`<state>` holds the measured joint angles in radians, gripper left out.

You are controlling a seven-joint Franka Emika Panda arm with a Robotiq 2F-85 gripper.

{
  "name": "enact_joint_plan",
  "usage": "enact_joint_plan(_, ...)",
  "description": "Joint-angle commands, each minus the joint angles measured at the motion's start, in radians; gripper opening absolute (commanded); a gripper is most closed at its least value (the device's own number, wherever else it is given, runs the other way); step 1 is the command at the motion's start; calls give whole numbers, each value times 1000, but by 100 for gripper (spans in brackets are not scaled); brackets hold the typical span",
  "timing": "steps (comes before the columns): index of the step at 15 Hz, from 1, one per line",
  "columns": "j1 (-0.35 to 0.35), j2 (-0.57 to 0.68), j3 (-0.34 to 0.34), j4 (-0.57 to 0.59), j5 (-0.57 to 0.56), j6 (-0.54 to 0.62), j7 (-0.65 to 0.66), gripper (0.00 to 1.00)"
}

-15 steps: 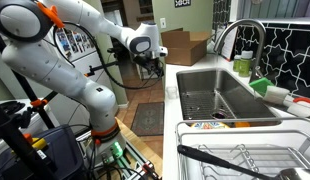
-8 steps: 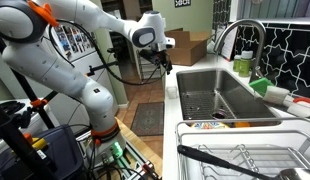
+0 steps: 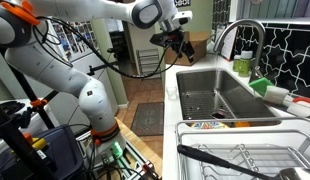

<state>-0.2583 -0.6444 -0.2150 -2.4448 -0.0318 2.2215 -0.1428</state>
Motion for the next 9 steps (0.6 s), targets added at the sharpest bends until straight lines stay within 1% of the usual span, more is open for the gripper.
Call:
enact_joint_plan(1, 20, 2, -5, 1, -9, -2, 10, 100)
enact_joint_plan(5, 26, 6, 1, 1, -8, -2, 12, 100)
enact_joint_plan(6, 17, 11, 6, 3, -19, 14, 24, 100)
enact_joint_plan(8, -26, 63, -9, 24, -36, 29, 70, 100)
enact_joint_plan(9, -62, 92, -25, 36, -50, 39, 101, 100)
